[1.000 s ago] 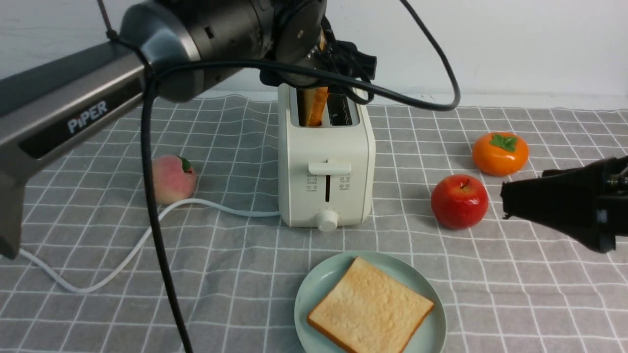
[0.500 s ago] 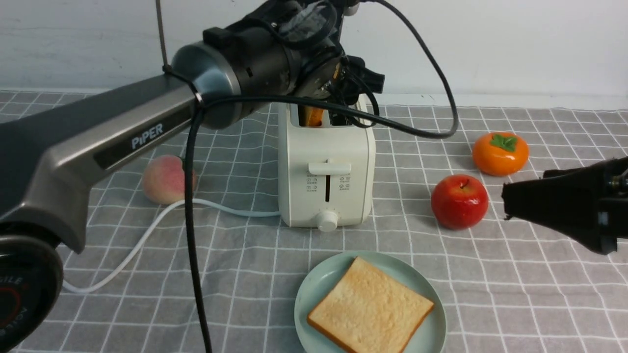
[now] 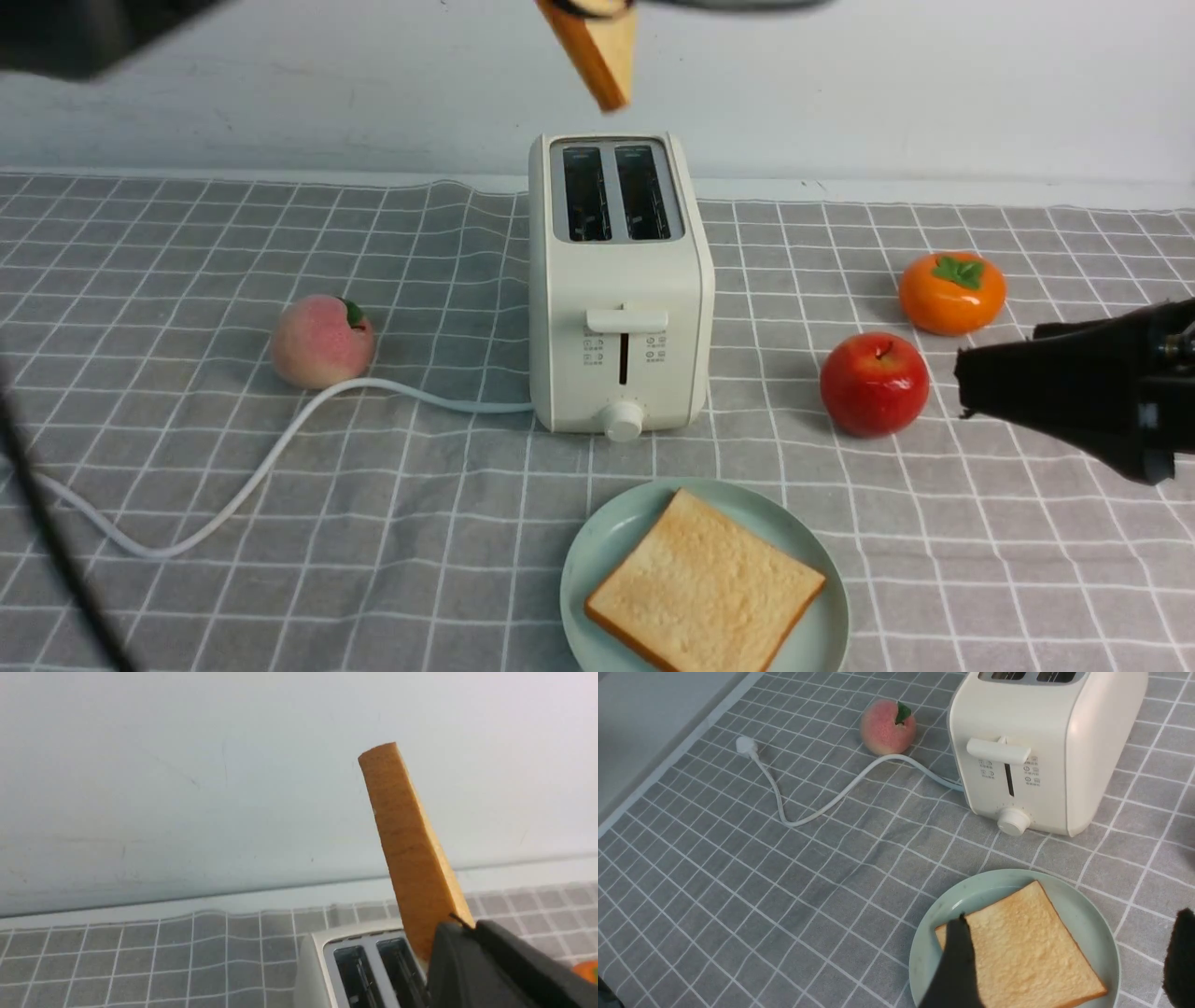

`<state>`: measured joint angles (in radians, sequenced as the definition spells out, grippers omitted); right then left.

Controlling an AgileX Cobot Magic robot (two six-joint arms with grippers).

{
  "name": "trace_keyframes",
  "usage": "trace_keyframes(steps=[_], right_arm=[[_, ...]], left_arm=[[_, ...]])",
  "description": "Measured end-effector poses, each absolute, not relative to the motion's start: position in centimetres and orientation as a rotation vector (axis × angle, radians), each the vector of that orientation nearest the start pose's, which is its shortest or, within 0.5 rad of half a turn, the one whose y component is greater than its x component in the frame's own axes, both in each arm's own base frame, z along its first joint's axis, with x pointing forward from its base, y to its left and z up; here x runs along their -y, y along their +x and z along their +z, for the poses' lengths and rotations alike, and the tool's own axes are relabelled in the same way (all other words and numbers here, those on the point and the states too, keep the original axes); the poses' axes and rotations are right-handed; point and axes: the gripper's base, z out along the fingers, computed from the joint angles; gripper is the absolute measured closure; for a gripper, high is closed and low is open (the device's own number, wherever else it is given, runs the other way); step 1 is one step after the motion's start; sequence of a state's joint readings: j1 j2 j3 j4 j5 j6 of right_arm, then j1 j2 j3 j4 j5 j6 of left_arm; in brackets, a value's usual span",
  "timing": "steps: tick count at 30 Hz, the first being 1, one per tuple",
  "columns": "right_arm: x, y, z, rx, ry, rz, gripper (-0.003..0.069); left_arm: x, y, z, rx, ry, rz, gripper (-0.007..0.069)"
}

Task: Take toasted bread from bread machine on grey coffee table place on plate.
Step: 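Reach for a toast slice standing in the toaster with the left gripper, then place the slice of bread on the plate with the left gripper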

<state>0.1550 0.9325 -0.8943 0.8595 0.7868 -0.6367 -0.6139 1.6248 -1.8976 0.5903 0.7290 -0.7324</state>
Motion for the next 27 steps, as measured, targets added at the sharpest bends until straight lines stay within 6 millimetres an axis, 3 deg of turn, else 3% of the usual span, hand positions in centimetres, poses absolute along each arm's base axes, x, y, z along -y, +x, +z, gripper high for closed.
trace_keyframes(steps=[2,3,4,7,9,11,12,13,14,17,19,20,21,23,27], right_arm=[[-7.6,16.9,36.8,-2.038,-0.450,0.716,0.0110],[-7.6,16.9,36.8,-2.038,-0.449,0.715,0.0110],[-7.5,16.9,36.9,-2.033,-0.444,0.711,0.0110],[-7.5,17.0,36.9,-2.026,-0.436,0.705,0.0110],[-7.5,17.1,37.0,-2.022,-0.431,0.701,0.0110],[-7.5,17.0,37.0,-2.021,-0.431,0.701,0.0110],[-7.5,17.0,37.0,-2.021,-0.431,0.701,0.0110],[-7.5,17.0,37.0,-2.022,-0.432,0.701,0.0111],[-7.5,17.0,37.0,-2.022,-0.433,0.702,0.0111],[-7.5,16.9,36.9,-2.029,-0.440,0.708,0.0111],[-7.6,16.9,36.8,-2.037,-0.449,0.715,0.0111],[-7.6,16.8,36.8,-2.037,-0.450,0.716,0.0111],[-7.6,16.8,36.8,-2.045,-0.459,0.723,0.0111],[-7.7,16.6,36.7,-2.058,-0.475,0.735,0.0111],[-7.8,16.4,36.6,-2.075,-0.496,0.748,0.0111]], left_arm=[[15.9,28.2,51.6,-1.838,0.014,-0.317,0.0638],[15.7,27.9,51.7,-1.842,0.013,-0.319,0.0638],[14.6,26.2,52.4,-1.893,0.028,-0.315,0.0638],[13.8,24.0,51.8,-2.066,0.089,-0.309,0.0638],[14.6,23.2,50.0,-2.240,0.227,-0.333,0.0638],[16.6,23.6,46.6,-2.393,0.424,-0.407,0.0638],[17.0,23.7,46.1,-2.413,0.441,-0.436,0.0638],[18.4,24.2,43.7,-2.483,0.542,-0.504,0.0638],[18.7,24.3,43.0,-2.495,0.569,-0.507,0.0638],[21.9,26.3,36.8,-2.532,0.722,-0.675,0.0638],[23.2,27.4,34.0,-2.518,0.731,-0.746,0.0638],[23.4,27.6,33.7,-2.518,0.730,-0.750,0.0638],[24.0,28.4,31.8,-2.520,0.725,-0.768,0.0638],[24.7,29.4,30.0,-2.524,0.692,-0.779,0.0638],[25.0,29.8,29.5,-2.510,0.671,-0.777,0.0638]])
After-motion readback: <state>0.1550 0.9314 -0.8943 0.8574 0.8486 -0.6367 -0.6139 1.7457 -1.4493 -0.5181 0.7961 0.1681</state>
